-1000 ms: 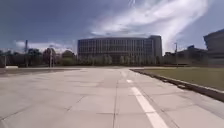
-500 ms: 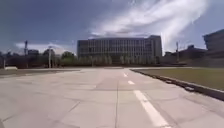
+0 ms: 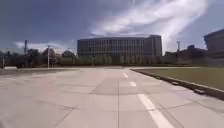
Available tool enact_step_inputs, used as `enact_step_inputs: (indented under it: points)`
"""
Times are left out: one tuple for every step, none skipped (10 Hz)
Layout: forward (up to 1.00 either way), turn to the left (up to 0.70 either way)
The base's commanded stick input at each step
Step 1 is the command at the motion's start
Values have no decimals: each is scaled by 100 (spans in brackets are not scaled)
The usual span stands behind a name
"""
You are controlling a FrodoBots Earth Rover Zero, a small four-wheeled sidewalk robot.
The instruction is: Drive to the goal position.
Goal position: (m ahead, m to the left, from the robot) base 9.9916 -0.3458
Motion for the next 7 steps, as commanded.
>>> enact_step_inputs:
  points:
    - [70,0]
    - [70,0]
    - [70,0]
    - [70,0]
    - [70,0]
    - [70,0]
    - [70,0]
